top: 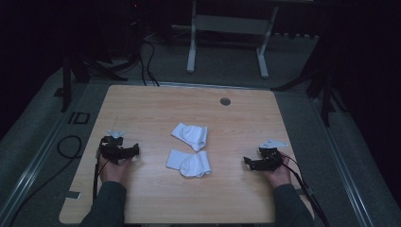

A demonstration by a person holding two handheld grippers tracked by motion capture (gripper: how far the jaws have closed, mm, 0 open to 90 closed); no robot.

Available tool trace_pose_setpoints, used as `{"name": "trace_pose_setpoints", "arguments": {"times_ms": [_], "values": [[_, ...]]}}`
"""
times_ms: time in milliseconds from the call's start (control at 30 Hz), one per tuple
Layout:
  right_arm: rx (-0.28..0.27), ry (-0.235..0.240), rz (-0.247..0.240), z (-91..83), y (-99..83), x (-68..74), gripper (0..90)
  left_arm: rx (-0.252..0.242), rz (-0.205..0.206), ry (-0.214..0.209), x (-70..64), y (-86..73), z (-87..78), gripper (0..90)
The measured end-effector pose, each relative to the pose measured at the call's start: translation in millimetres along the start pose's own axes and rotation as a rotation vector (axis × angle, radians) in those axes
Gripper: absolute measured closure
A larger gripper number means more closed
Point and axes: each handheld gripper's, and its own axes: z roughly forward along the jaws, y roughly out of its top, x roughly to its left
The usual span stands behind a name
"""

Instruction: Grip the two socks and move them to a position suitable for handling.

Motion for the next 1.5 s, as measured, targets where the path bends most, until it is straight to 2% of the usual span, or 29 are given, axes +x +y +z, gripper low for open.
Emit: {"name": "trace_pose_setpoints", "arguments": {"times_ms": [167,300,367,500,533,567,767,1000,1133,1233,1267,1300,1367,1400,1500], "values": [[0.002,0.000,0.002,0.2,0.5,-0.1,14.3,-0.002,-0.003,0.002,0.0,-0.1,-0.2,9.2],[0.025,-0.004,0.001,-1.7,3.8,-0.6,21.8,-0.004,-0.006,0.005,0.2,-0.4,-0.6,10.4],[0.059,-0.015,-0.021,-6.1,7.4,-0.3,30.3,-0.004,-0.007,0.005,0.2,-0.4,-0.6,10.7],[0.079,-0.016,-0.075,-14.7,11.1,3.5,36.8,-0.003,-0.007,0.007,0.2,-0.4,-0.6,10.7],[0.079,-0.016,-0.075,-14.7,11.1,3.5,36.8,-0.003,-0.007,0.007,0.2,-0.4,-0.6,10.8],[0.084,-0.007,-0.101,-20.6,13.7,5.9,38.8,-0.003,-0.007,0.006,0.2,-0.4,-0.6,10.8],[0.084,0.009,-0.128,-34.0,21.5,12.6,42.5,-0.004,-0.008,0.007,0.1,-0.4,-0.6,10.9],[0.104,0.011,-0.209,-47.4,44.7,29.4,47.6,0.000,-0.022,0.019,1.5,0.3,-2.9,16.7],[0.096,0.032,-0.266,-52.6,58.8,46.7,52.5,-0.002,-0.036,0.033,3.9,1.1,-5.2,28.0],[0.090,0.044,-0.290,-54.3,64.2,53.5,55.3,-0.007,-0.041,0.036,4.5,1.2,-5.4,33.7],[0.091,0.050,-0.311,-55.3,70.0,61.0,57.0,-0.007,-0.040,0.035,4.8,1.3,-5.7,36.2],[0.091,0.050,-0.311,-55.3,70.0,61.0,57.0,-0.009,-0.038,0.035,4.9,1.3,-6.0,36.2],[0.091,0.059,-0.328,-55.6,74.2,65.8,59.2,-0.005,-0.039,0.035,4.8,1.5,-7.3,44.3],[0.093,0.063,-0.335,-55.5,76.3,68.7,59.9,-0.001,-0.036,0.036,4.7,1.6,-8.1,44.3],[0.095,0.079,-0.358,-53.9,82.3,77.2,63.9,0.005,-0.035,0.031,4.0,1.8,-9.9,52.7]]}}
